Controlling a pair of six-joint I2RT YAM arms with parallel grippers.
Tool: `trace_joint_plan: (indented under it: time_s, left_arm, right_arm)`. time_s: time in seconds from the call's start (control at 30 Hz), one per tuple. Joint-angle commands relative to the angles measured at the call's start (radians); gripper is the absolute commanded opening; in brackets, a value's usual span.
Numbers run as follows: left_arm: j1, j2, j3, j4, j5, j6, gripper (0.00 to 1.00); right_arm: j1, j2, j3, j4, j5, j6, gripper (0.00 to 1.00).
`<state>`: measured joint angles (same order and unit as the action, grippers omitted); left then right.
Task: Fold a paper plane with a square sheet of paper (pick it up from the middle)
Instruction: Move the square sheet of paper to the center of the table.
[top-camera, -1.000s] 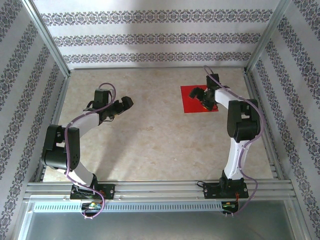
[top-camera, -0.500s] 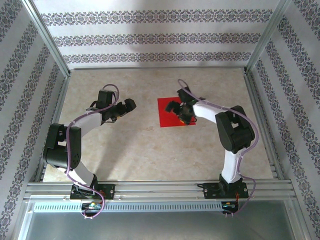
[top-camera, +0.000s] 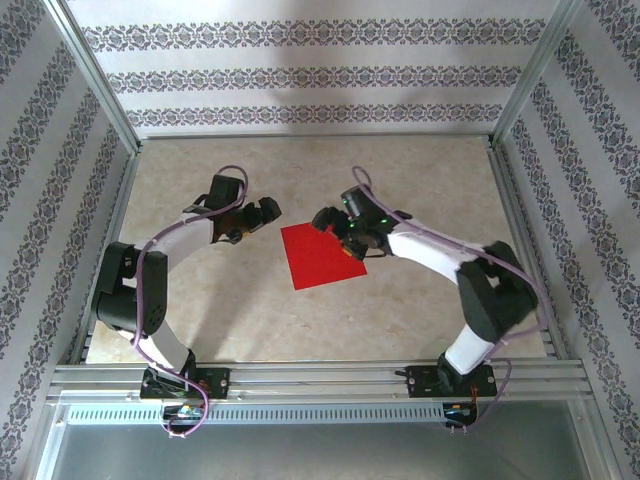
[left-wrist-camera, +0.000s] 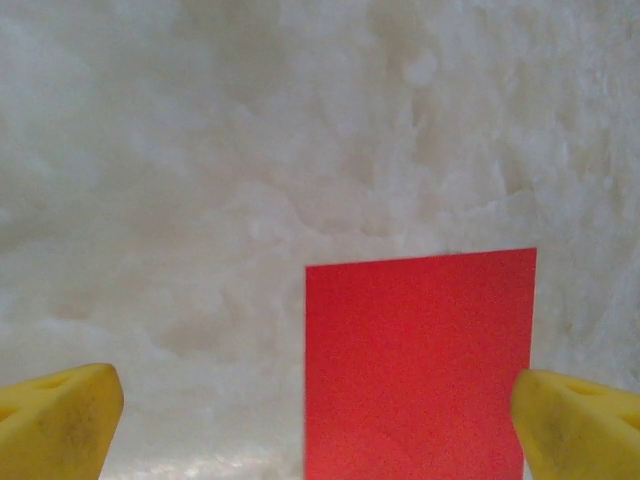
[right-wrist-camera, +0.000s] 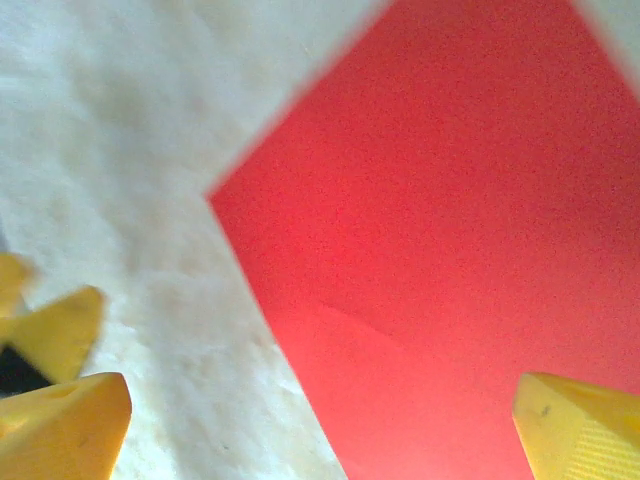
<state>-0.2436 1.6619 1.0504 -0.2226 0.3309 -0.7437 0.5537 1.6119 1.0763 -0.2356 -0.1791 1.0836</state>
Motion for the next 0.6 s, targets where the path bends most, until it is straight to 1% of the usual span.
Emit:
trace_joint_plan:
  time_s: [0.0, 0.1, 0.27, 0.43, 0.5, 0.57]
  left_arm:
    - [-0.111, 0.011, 0.067, -0.166, -0.122, -0.118, 1.00]
    - [-0.211, 0.065, 0.151, -0.262, -0.206, -0.206, 1.00]
    - [-0.349, 0.196, 0.319, -0.368, -0.308, -0.295, 1.00]
    - [-0.431, 0.370, 0.505, -0.452, -0.309, -0.290, 1.00]
    - [-0.455, 0.437, 0.584, -0.492, -0.292, -0.272, 1.00]
    - [-0.475, 0.481, 0.632, -0.507, -0.252, -0.252, 1.00]
  right_arm:
    - [-0.087, -0.093, -0.042, -0.039, 0.100, -0.210, 0.98]
    - [-0.198, -0.115, -0.088, -0.062, 0.076, -0.290, 0.98]
    - [-0.317, -0.143, -0.128, -0.075, 0.118, -0.370, 0.98]
    - [-0.408, -0.156, -0.158, -0.067, 0.122, -0.399, 0.98]
    - [-0.433, -0.158, -0.166, -0.064, 0.115, -0.410, 0.98]
    - [-0.453, -0.157, -0.173, -0.060, 0.109, -0.412, 0.98]
